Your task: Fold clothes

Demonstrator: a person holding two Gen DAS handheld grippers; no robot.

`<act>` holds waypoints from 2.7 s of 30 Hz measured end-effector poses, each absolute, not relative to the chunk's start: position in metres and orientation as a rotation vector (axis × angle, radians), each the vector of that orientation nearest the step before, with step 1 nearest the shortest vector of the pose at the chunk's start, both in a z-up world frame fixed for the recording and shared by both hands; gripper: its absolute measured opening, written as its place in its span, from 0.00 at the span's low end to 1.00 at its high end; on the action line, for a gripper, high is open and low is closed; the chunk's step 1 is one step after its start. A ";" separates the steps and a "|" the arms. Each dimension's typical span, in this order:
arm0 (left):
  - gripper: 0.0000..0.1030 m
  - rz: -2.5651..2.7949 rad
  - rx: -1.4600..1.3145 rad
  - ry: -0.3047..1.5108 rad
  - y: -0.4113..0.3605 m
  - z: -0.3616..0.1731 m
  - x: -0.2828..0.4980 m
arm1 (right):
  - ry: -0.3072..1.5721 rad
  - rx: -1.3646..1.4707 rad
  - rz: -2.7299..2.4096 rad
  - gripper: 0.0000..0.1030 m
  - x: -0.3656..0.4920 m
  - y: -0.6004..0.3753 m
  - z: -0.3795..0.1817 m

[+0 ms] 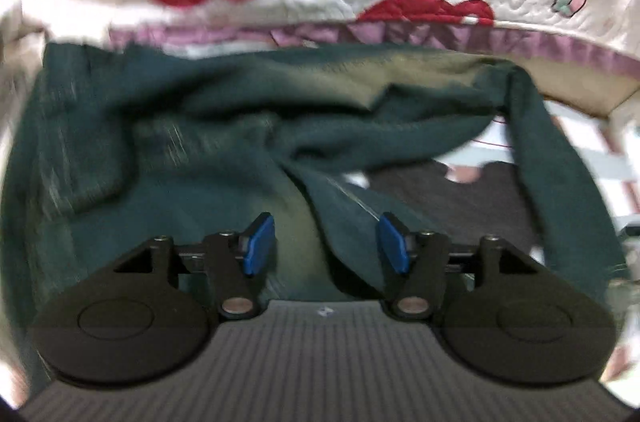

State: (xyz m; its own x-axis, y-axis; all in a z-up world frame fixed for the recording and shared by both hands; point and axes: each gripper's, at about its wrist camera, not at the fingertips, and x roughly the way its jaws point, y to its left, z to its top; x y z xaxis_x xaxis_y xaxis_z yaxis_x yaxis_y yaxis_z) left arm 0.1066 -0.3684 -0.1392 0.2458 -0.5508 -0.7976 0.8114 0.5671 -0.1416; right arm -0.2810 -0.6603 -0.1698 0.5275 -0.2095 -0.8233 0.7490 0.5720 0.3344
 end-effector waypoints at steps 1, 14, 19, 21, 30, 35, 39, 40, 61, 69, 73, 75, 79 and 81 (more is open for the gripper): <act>0.56 -0.960 0.323 0.930 -0.368 -0.138 0.104 | 0.823 0.769 -0.639 0.53 -0.285 -0.655 -0.172; 0.57 -1.009 0.288 0.920 -0.353 -0.133 0.090 | 0.836 0.358 -0.873 0.03 -0.260 -0.618 -0.152; 0.57 -0.971 0.305 0.885 -0.340 -0.123 0.096 | 0.766 0.133 -1.193 0.02 -0.277 -0.692 -0.066; 0.57 -0.962 0.280 0.889 -0.337 -0.120 0.103 | 0.752 0.048 -1.273 0.07 -0.280 -0.732 -0.048; 0.57 -0.919 0.287 0.904 -0.324 -0.104 0.115 | 0.741 0.095 -1.295 0.37 -0.256 -0.749 -0.080; 0.59 -0.812 0.246 0.917 -0.273 -0.098 0.125 | 0.640 0.293 -1.007 0.38 -0.235 -0.659 -0.115; 0.60 -0.710 0.204 0.942 -0.229 -0.102 0.134 | 0.704 0.364 -0.684 0.38 -0.194 -0.581 -0.139; 0.60 -0.684 0.193 0.948 -0.218 -0.103 0.136 | 0.728 0.380 -0.610 0.38 -0.181 -0.563 -0.144; 0.65 -0.541 -0.079 1.152 -0.141 -0.129 0.158 | 0.937 0.796 -0.002 0.53 -0.038 -0.343 -0.151; 0.63 -0.702 -0.096 1.113 -0.136 -0.118 0.127 | 0.948 0.662 -0.063 0.55 -0.044 -0.345 -0.151; 0.65 -0.789 0.049 1.104 -0.143 -0.125 0.099 | 0.909 0.585 -0.118 0.55 -0.057 -0.362 -0.142; 0.65 -0.781 0.100 1.083 -0.151 -0.128 0.097 | 0.889 0.546 -0.145 0.55 -0.064 -0.370 -0.137; 0.66 -0.705 0.123 1.030 -0.162 -0.130 0.104 | 0.858 0.498 -0.188 0.55 -0.070 -0.384 -0.134; 0.66 -0.695 0.135 1.011 -0.164 -0.132 0.105 | 0.849 0.491 -0.202 0.55 -0.069 -0.390 -0.136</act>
